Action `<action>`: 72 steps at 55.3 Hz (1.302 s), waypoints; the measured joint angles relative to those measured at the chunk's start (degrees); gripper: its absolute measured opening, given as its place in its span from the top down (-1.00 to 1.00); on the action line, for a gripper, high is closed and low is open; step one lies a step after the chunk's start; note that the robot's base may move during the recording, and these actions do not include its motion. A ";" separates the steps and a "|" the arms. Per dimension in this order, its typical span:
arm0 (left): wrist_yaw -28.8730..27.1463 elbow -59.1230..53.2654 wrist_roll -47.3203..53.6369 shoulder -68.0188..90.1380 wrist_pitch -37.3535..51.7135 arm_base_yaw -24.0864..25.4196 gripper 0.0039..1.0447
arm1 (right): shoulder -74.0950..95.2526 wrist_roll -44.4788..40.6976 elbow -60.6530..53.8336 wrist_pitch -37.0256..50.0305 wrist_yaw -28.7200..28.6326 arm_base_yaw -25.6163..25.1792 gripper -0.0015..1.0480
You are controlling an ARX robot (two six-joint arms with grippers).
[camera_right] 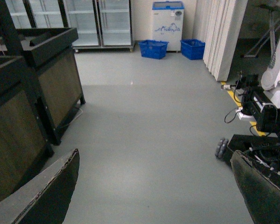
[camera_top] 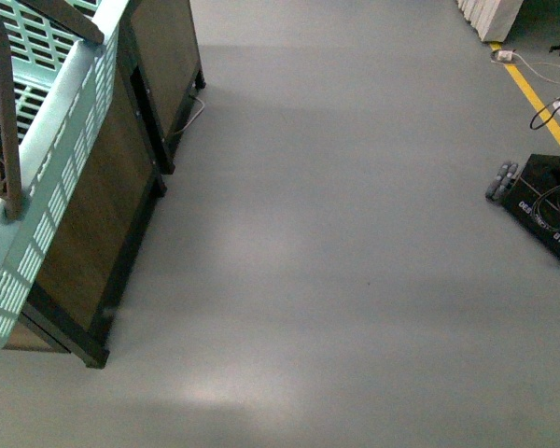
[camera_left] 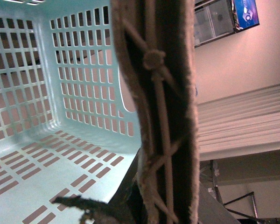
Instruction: Pick mango and avocado into basket
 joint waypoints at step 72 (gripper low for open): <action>-0.17 0.00 -0.33 -0.07 0.02 -0.17 0.87 | -0.04 -0.02 0.00 -0.02 0.02 0.00 -0.83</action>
